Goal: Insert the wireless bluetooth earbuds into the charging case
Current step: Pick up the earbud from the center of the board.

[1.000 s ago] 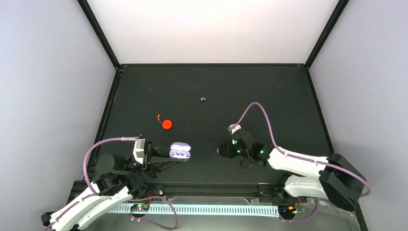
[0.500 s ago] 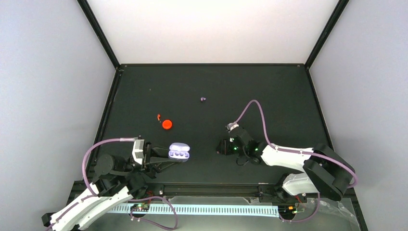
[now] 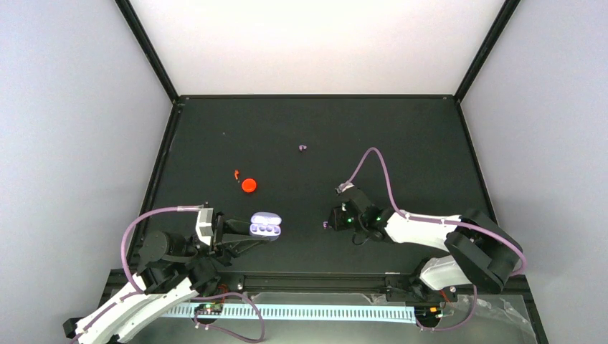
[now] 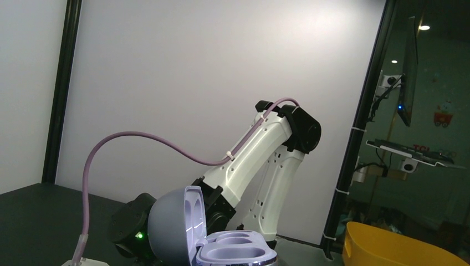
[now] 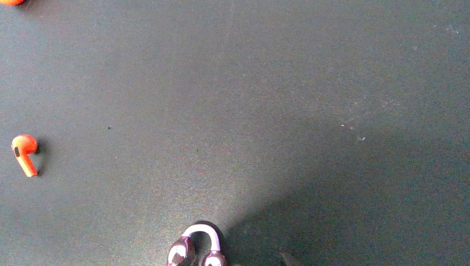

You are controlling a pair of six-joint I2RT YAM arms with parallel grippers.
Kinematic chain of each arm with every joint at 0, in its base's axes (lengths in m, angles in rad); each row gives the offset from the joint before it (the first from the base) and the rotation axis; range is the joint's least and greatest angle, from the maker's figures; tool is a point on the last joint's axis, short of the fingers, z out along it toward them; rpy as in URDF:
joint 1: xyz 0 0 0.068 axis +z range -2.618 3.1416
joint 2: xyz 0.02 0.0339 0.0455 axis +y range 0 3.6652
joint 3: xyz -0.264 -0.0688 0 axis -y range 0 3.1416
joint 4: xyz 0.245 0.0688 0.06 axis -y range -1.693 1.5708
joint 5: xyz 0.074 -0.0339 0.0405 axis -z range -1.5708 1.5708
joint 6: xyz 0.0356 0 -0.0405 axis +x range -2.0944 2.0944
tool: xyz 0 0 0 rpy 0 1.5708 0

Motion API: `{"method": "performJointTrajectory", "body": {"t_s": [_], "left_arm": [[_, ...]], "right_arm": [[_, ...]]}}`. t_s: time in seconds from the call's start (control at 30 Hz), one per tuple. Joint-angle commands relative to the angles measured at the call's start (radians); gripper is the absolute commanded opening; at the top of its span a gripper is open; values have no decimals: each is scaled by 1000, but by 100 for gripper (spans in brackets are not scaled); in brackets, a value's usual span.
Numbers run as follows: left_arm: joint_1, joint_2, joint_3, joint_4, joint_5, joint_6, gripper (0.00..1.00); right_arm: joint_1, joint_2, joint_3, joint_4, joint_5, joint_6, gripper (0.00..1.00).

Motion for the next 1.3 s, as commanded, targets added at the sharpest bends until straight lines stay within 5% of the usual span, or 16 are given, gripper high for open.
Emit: {"method": "performJointTrajectory", "body": {"t_s": [0.0, 1.27], "left_arm": [[-5, -1, 1, 7, -10, 0, 2], [-5, -23, -7, -20, -19, -2, 2]], "right_arm": [[-6, 7, 23, -19, 21, -19, 36], [-5, 104, 165, -167, 26, -32, 25]]}}
